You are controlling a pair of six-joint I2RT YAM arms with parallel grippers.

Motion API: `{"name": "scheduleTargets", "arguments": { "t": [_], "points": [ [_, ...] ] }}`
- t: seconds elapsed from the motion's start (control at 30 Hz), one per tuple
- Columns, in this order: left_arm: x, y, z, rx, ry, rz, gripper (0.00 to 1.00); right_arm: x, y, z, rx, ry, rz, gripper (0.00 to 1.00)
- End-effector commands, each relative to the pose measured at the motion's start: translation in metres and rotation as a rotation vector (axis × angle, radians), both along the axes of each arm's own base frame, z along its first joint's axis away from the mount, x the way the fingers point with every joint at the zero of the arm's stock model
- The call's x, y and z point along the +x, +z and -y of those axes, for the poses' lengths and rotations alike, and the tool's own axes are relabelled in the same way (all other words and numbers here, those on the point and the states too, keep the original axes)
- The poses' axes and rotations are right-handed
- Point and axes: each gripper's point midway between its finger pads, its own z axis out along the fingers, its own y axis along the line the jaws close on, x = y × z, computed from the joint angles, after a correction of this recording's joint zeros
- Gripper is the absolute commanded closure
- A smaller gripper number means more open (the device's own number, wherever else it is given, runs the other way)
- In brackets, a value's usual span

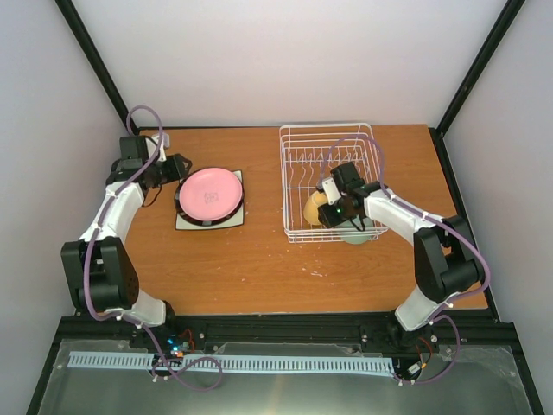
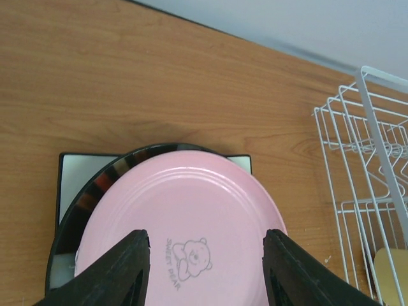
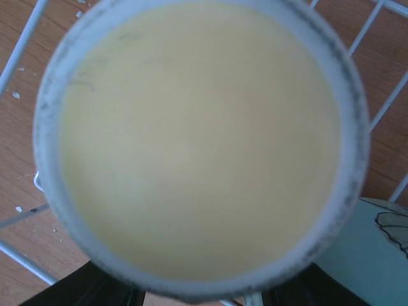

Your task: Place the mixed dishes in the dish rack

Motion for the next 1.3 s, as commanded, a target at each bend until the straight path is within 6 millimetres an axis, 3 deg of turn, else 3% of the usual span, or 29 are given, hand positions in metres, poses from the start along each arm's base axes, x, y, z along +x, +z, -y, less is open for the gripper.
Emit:
{"name": "scheduleTargets", "arguments": {
  "t": [0.0,0.27,0.53,0.8,1.27],
  "points": [
    [-0.012,-0.029,-0.007,-0.051,-0.037,-0.117,0.52,-0.005,0.017,0.005,-0.014,-0.011,0.018,0.52],
    [-0.022,-0.083,-0.016,-0.054,-0.042,-0.320,0.65,0.011,0.087,-0.004,0.085,-0.049,0.133,0.50],
    [-0.018,-0.098,-0.026,-0.012,-0.019,-0.361,0.67,0.026,0.135,0.000,0.097,-0.069,0.237,0.50],
    [-0.009,-0.087,-0.036,0.039,0.012,-0.335,0.66,0.033,0.138,0.003,0.112,-0.076,0.242,0.50],
    [-0.024,-0.125,-0.034,0.009,0.032,-0.421,0.67,0.041,0.140,0.006,0.118,-0.076,0.246,0.50]
  ]
}}
